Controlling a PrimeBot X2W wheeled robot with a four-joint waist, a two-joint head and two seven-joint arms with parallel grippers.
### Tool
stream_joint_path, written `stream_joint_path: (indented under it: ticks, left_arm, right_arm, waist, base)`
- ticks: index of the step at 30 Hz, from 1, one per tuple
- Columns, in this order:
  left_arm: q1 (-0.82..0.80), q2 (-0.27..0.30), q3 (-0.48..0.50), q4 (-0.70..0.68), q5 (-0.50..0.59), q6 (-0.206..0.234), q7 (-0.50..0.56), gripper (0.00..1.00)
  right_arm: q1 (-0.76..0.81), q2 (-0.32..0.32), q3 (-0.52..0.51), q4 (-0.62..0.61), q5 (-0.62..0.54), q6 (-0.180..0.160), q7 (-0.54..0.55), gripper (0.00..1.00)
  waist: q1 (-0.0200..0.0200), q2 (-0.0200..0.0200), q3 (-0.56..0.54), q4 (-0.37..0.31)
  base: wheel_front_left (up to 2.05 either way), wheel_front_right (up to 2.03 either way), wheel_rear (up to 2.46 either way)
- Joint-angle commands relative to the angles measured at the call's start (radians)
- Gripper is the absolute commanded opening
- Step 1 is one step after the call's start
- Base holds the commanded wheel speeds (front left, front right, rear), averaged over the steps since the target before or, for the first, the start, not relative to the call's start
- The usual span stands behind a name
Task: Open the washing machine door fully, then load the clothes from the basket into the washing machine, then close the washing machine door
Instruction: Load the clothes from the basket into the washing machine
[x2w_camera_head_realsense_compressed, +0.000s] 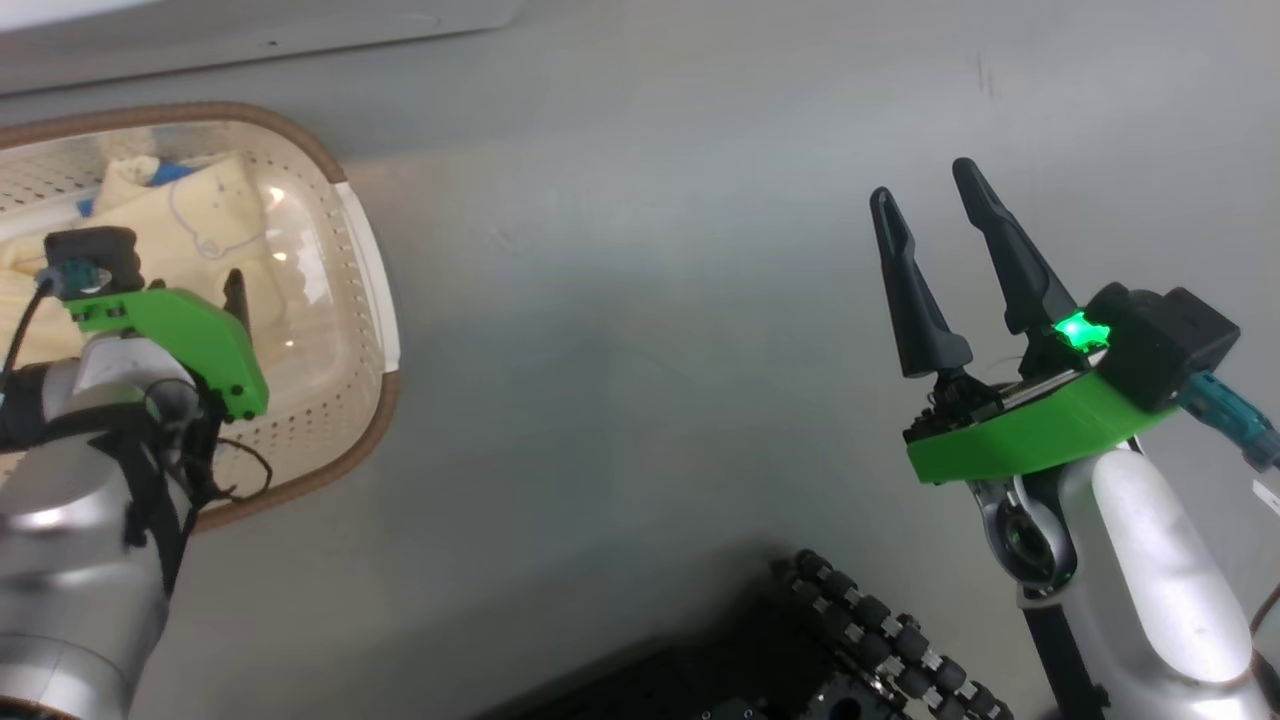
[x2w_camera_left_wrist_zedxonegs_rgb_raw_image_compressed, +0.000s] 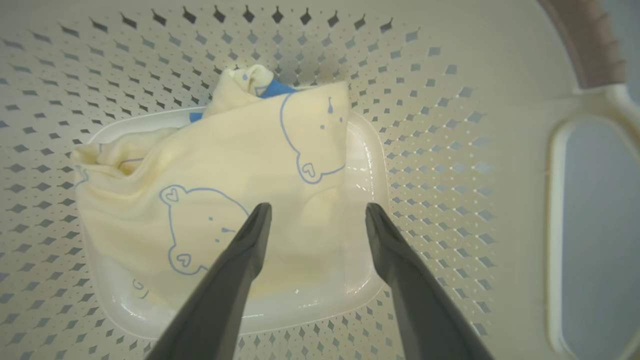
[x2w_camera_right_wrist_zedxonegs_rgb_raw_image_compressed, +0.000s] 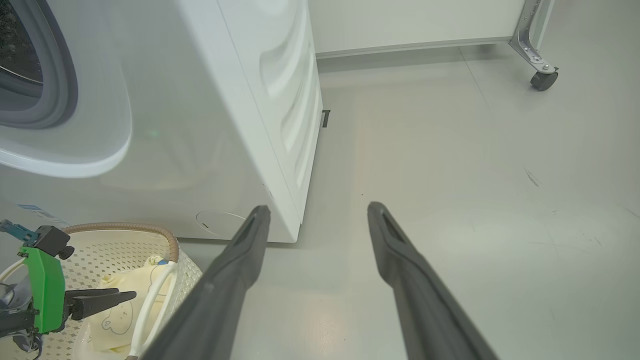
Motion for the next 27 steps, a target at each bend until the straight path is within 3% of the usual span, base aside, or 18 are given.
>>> stream_joint_path:
  ticks: [1,7,19,20,22,27]
  left_arm:
    - [-0.013,0.042,0.024,0.001,-0.01,-0.005,0.002,1.0]
    - [-0.078,0.078,0.02,0.044,-0.006,-0.01,-0.012,1.0]
    - [-0.157,0.103,0.022,0.109,0.0,0.088,-0.017,0.97]
    - [-0.159,0.1,0.022,0.111,-0.001,0.092,-0.015,0.59]
    - [-0.162,0.097,0.019,0.116,0.0,0.109,-0.014,0.0]
    - [-0.163,0.092,0.019,0.124,-0.006,0.125,-0.012,0.0]
  right_arm:
    - [0.006,-0.011,0.021,-0.033,0.009,-0.003,-0.006,1.0]
    - [-0.007,-0.011,0.045,-0.043,0.032,-0.003,-0.006,1.0]
    - [0.003,-0.011,0.059,-0.052,0.05,-0.003,-0.007,1.0]
    - [0.005,-0.011,0.058,-0.053,0.049,-0.003,-0.007,1.0]
    - [0.009,-0.011,0.055,-0.056,0.048,-0.003,-0.007,1.0]
    - [0.009,-0.011,0.048,-0.058,0.049,-0.003,-0.007,1.0]
  waist:
    - [-0.0001,0.0001,0.056,-0.034]
    - [-0.0001,0.0001,0.128,-0.067]
    - [-0.0001,0.0001,0.19,-0.091]
    - [-0.0001,0.0001,0.191,-0.091]
    - [-0.0001,0.0001,0.191,-0.09]
    - [-0.0001,0.0001,0.192,-0.088]
  base:
    - [0.0,0.0,0.0]
    - [0.0,0.0,0.0]
    - [0.0,0.0,0.0]
    - [0.0,0.0,0.0]
    - [0.0,0.0,0.0]
    - [0.0,0.0,0.0]
